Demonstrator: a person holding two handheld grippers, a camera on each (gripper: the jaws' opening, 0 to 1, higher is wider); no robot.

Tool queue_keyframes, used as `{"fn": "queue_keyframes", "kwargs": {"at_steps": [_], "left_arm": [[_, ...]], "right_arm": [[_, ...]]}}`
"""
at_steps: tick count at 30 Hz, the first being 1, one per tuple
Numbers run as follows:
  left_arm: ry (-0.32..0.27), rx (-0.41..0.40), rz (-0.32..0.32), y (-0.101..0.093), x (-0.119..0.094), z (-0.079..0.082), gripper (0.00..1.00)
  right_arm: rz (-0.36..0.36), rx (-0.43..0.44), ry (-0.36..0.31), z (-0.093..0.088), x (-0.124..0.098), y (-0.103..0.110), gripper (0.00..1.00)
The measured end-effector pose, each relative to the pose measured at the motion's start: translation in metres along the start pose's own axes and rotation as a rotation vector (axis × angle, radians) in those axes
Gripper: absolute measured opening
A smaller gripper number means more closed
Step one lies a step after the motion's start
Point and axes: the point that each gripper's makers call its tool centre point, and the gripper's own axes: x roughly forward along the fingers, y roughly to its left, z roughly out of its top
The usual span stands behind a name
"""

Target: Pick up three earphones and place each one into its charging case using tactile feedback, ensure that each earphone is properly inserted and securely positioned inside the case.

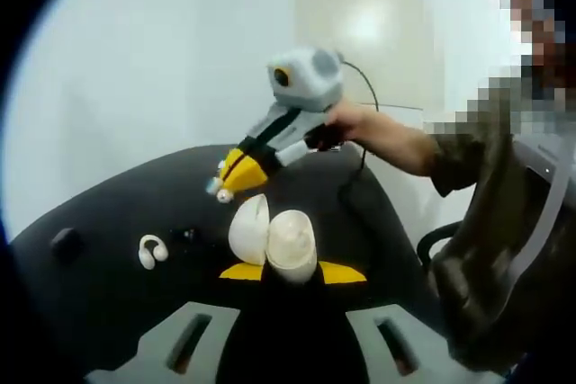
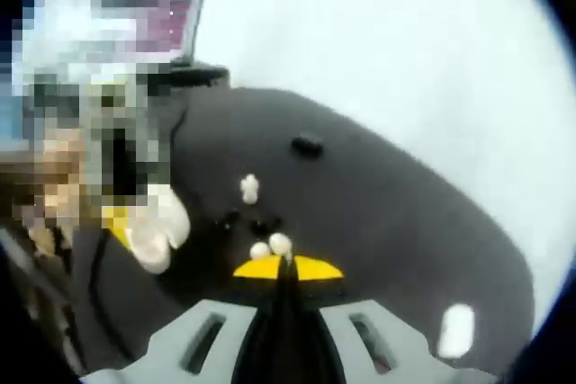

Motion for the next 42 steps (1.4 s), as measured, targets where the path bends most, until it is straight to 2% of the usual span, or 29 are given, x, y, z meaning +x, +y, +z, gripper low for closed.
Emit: {"fn": "queue_keyframes", "kwargs": {"at_steps": [3,5,6,8,11,13,14,16,19,25,28,30,34,36,42], "left_arm": [[0.000,-0.002,0.000,0.000,0.000,0.000,0.17],[0.000,-0.001,0.001,0.000,0.000,0.000,0.17],[0.000,0.000,0.001,-0.001,0.000,0.000,0.17],[0.000,0.003,0.002,-0.001,0.000,0.000,0.17],[0.000,0.000,0.001,-0.001,0.000,0.000,0.17],[0.001,0.002,0.002,-0.001,0.000,0.000,0.17],[0.001,0.004,0.002,-0.001,-0.001,0.000,0.17],[0.001,0.004,0.003,-0.001,-0.001,0.000,0.17],[0.001,0.004,0.003,-0.001,-0.001,0.000,0.17],[0.001,0.002,0.002,-0.001,-0.001,0.000,0.17],[0.001,0.004,0.002,-0.001,-0.001,0.000,0.17],[0.001,0.004,0.003,-0.002,-0.001,0.000,0.17],[0.001,0.004,0.002,-0.002,-0.001,0.000,0.17],[0.000,0.005,0.002,-0.002,0.000,0.000,0.17],[0.002,0.007,0.003,-0.002,-0.001,0.000,0.17]], "right_arm": [[-0.007,-0.070,-0.047,0.012,-0.010,0.008,0.06],[0.001,-0.162,-0.104,0.024,-0.020,0.018,0.06],[-0.003,-0.216,-0.133,0.030,-0.026,0.024,0.06],[-0.026,-0.383,-0.192,0.043,-0.038,0.039,0.06],[-0.035,-0.538,-0.204,0.048,-0.046,0.056,0.06],[-0.036,-0.595,-0.183,0.044,-0.046,0.065,0.06],[-0.023,-0.666,-0.168,0.040,-0.043,0.073,0.06],[-0.043,-0.770,-0.132,0.034,-0.039,0.076,0.06],[-0.056,-0.876,-0.098,0.029,-0.034,0.080,0.06],[-0.082,-1.070,-0.064,0.029,-0.030,0.084,0.06],[-0.089,-1.174,-0.021,0.026,-0.028,0.083,0.06],[-0.070,-1.191,-0.007,0.023,-0.027,0.087,0.06],[-0.083,-1.319,0.022,0.022,-0.026,0.089,0.06],[-0.079,-1.356,0.032,0.020,-0.025,0.092,0.06],[-0.074,-1.365,0.044,0.022,-0.024,0.094,0.06]]}}
